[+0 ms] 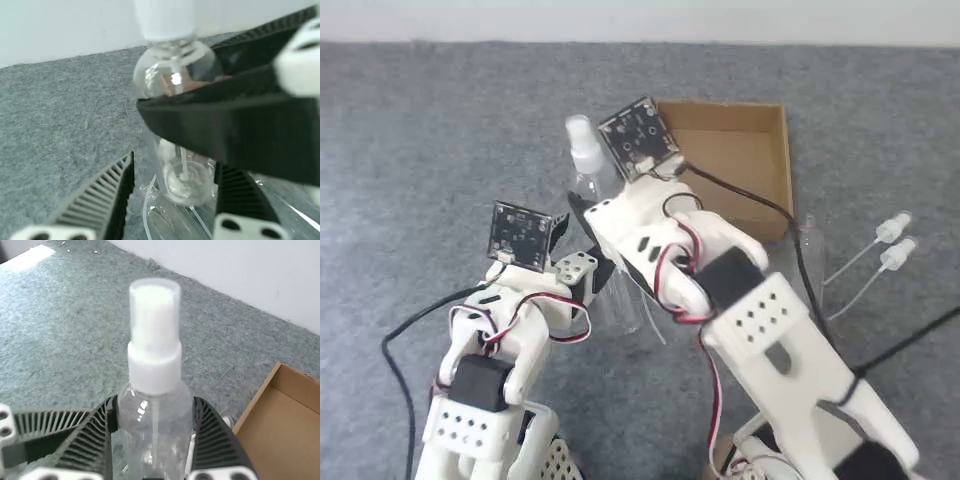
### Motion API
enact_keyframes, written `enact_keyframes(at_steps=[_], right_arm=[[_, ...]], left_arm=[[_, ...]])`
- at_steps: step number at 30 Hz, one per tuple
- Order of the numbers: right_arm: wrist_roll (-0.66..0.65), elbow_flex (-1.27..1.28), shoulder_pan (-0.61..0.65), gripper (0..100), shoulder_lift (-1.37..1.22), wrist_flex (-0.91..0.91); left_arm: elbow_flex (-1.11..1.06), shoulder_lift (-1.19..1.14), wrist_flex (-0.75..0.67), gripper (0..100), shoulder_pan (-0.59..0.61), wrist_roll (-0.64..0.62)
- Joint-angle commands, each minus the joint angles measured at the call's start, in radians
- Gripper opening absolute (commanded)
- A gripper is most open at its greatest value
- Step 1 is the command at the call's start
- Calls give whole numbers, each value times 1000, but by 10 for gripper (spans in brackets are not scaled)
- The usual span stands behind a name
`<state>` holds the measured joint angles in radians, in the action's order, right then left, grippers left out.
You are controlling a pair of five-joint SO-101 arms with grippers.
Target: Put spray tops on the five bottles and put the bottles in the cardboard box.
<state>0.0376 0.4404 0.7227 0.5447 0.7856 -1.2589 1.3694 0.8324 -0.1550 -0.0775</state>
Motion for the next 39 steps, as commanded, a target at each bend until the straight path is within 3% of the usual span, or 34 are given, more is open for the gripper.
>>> enact_keyframes(at_steps=[1, 6, 18, 24, 28, 39], right_arm=[[12, -57, 8, 6, 119, 62], [6, -9, -16, 6, 143, 58], [5, -14, -331, 6, 25, -239], [5, -15, -367, 6, -177, -464], [5, -35, -387, 6, -302, -572], [11, -331, -444, 6, -659, -568]], left_arm=[[2, 5, -29, 236, 8, 3], [2, 5, -26, 235, 8, 3], [-28, 12, -37, 194, 11, 11], [-65, 12, -87, 13, 11, 12], [-94, 12, -129, 12, 11, 12], [-94, 12, -129, 12, 11, 44]])
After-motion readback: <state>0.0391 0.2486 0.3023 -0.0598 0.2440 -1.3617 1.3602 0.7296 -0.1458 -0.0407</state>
